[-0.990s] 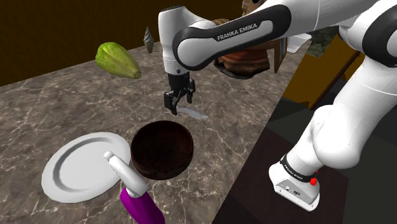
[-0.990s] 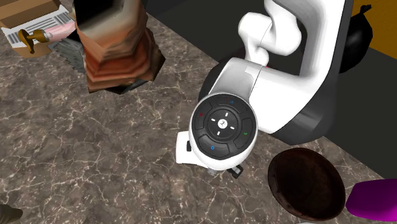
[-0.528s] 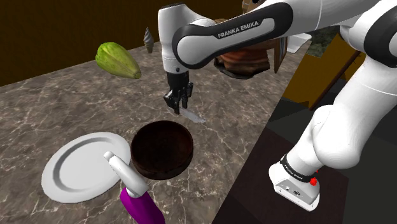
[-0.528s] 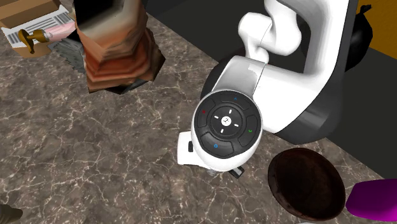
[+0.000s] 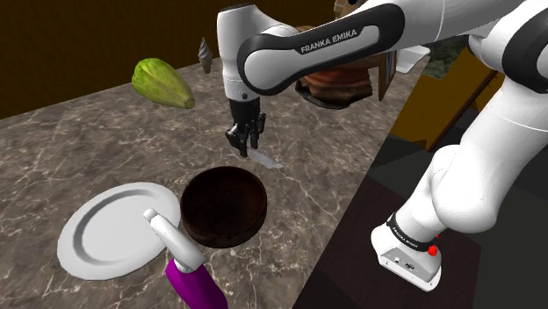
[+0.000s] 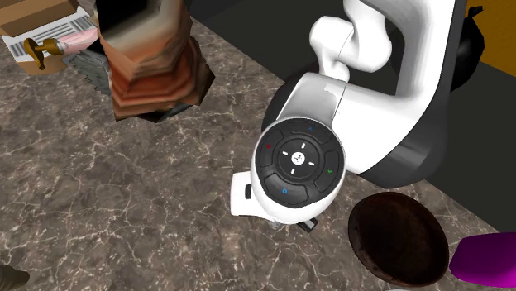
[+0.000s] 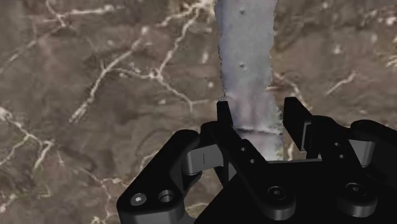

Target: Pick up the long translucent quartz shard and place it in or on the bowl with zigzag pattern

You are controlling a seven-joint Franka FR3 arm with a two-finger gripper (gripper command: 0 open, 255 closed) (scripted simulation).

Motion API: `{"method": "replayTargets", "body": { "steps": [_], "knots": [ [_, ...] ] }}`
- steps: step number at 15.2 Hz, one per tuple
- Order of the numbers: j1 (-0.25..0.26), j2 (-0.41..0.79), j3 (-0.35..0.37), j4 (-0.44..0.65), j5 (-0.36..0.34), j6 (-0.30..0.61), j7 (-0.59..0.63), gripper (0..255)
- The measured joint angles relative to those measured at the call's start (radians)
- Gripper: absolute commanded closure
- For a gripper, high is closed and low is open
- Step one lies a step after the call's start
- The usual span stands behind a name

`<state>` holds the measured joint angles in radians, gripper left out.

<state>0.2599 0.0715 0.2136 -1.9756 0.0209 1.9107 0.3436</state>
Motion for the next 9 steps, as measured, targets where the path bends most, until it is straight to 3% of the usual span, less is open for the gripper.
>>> {"method": "replayTargets", "body": {
  "steps": [9],
  "knots": [
    [-0.006,-0.024,-0.005,0.061,0.001,-0.106,0.001,255]
  ]
}}
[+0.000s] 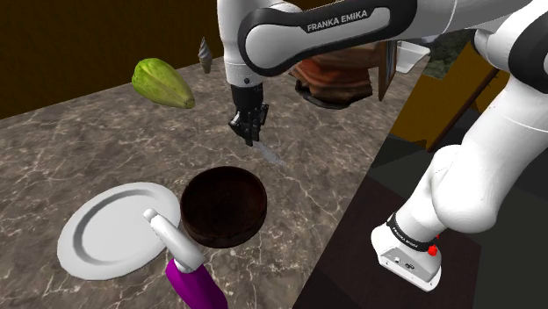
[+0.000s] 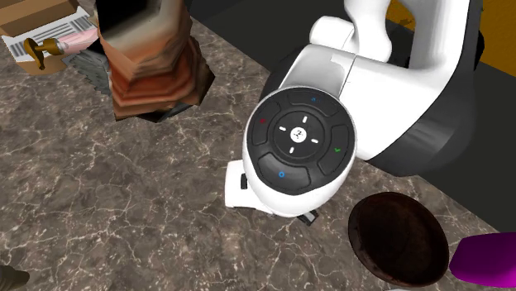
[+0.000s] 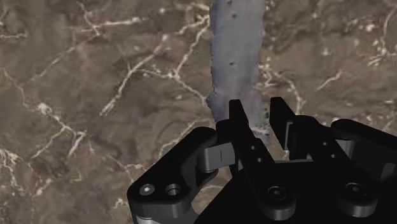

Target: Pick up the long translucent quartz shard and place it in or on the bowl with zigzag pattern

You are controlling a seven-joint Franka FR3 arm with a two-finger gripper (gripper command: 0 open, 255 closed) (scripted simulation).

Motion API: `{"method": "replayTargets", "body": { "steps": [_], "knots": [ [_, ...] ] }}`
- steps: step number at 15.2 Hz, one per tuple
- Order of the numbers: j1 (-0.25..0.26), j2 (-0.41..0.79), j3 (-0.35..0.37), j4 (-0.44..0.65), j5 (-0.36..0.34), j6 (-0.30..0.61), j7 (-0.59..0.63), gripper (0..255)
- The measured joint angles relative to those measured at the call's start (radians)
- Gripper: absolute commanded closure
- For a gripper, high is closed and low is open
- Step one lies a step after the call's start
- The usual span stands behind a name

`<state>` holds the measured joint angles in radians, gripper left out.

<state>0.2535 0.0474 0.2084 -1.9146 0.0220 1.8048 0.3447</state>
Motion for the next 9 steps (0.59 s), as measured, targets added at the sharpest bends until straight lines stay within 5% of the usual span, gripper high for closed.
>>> {"method": "replayTargets", "body": {
  "steps": [9],
  "knots": [
    [-0.002,-0.021,-0.001,0.098,0.004,-0.119,-0.001,255]
  ]
}}
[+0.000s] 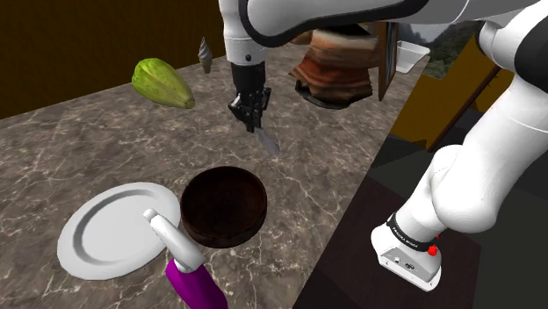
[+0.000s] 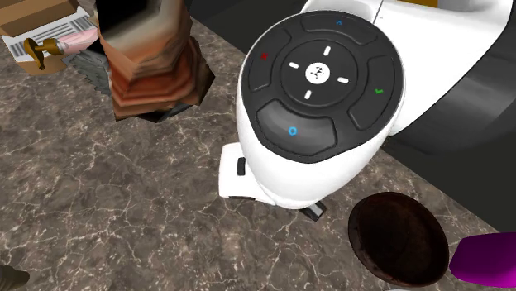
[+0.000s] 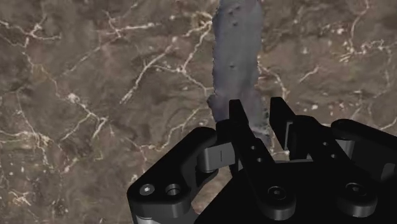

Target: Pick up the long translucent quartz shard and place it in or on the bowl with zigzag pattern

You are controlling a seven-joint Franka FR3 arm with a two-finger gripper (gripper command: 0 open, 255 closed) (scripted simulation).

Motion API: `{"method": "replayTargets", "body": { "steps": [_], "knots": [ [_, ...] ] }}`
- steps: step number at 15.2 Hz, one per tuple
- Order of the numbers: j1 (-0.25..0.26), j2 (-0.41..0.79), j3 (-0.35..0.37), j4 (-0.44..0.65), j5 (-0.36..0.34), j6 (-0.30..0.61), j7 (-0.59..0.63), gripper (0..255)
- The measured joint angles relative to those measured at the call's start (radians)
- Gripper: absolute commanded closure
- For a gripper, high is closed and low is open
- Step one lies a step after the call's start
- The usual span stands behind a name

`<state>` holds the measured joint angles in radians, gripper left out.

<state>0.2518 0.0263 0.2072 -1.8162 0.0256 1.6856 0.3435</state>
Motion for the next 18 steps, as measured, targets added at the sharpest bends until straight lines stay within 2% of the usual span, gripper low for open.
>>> {"method": "replayTargets", "body": {
  "steps": [3,4,5,6,9,10,13,18],
  "knots": [
    [0.0,-0.001,0.0,0.04,0.0,-0.041,0.001,255],
    [0.0,-0.001,0.0,0.04,0.0,-0.041,0.001,0],
    [0.0,-0.001,0.0,0.04,0.0,-0.041,0.001,0],
    [0.003,-0.049,0.003,-0.034,-0.002,0.014,-0.009,0],
    [0.023,-0.275,0.021,-0.394,-0.011,0.403,-0.051,0],
    [0.026,-0.304,0.023,-0.456,-0.015,0.486,-0.057,0],
    [0.028,-0.316,0.027,-0.524,-0.022,0.585,-0.057,0],
    [0.025,-0.286,0.032,-0.555,-0.032,0.652,-0.051,0]
  ]
}}
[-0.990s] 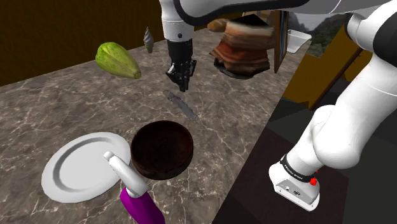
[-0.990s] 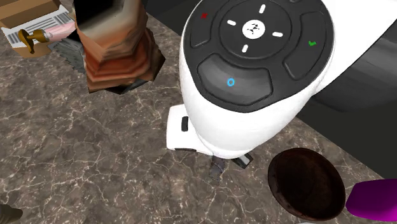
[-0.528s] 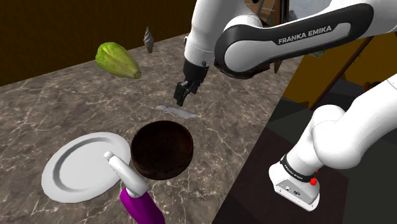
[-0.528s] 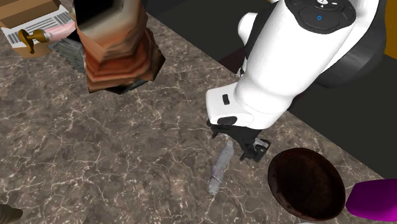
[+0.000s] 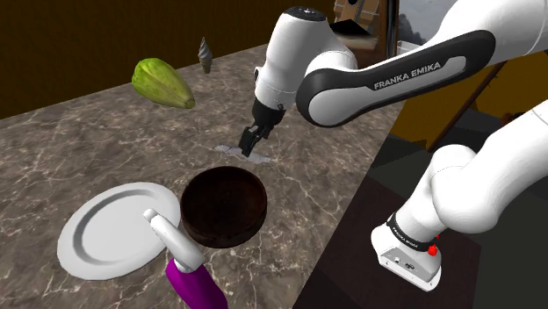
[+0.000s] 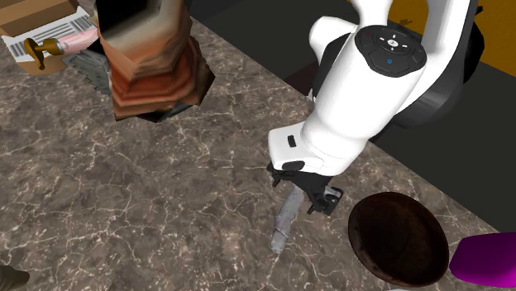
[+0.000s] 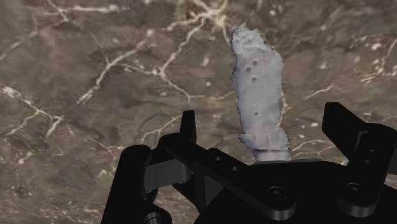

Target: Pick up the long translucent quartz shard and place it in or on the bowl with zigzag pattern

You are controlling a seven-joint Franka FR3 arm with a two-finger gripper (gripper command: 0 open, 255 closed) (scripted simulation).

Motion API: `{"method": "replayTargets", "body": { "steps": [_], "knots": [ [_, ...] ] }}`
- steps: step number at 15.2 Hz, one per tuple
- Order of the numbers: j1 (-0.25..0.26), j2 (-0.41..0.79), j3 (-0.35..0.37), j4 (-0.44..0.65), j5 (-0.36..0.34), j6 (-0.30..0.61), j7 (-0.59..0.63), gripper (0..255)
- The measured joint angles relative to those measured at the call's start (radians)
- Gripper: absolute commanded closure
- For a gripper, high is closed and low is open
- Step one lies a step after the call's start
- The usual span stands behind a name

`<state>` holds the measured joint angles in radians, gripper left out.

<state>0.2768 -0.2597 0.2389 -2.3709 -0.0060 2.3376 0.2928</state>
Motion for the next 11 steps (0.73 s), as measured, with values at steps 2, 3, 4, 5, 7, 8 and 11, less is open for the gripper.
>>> {"method": "replayTargets", "body": {
  "steps": [2,3,4,5,7,8,11],
  "knots": [
    [-0.001,0.003,0.0,-0.002,-0.001,0.006,0.0,0],
    [-0.001,0.004,0.0,-0.002,-0.001,0.007,0.0,0],
    [-0.001,0.004,0.0,-0.003,-0.001,0.007,0.0,0],
    [-0.001,0.004,0.0,-0.003,-0.001,0.008,0.0,0],
    [-0.001,0.004,0.0,-0.003,-0.001,0.008,0.0,255],
    [-0.001,0.004,0.0,-0.003,-0.001,0.008,0.0,255],
    [-0.001,0.004,0.0,-0.003,-0.001,0.008,0.0,255]
  ]
}}
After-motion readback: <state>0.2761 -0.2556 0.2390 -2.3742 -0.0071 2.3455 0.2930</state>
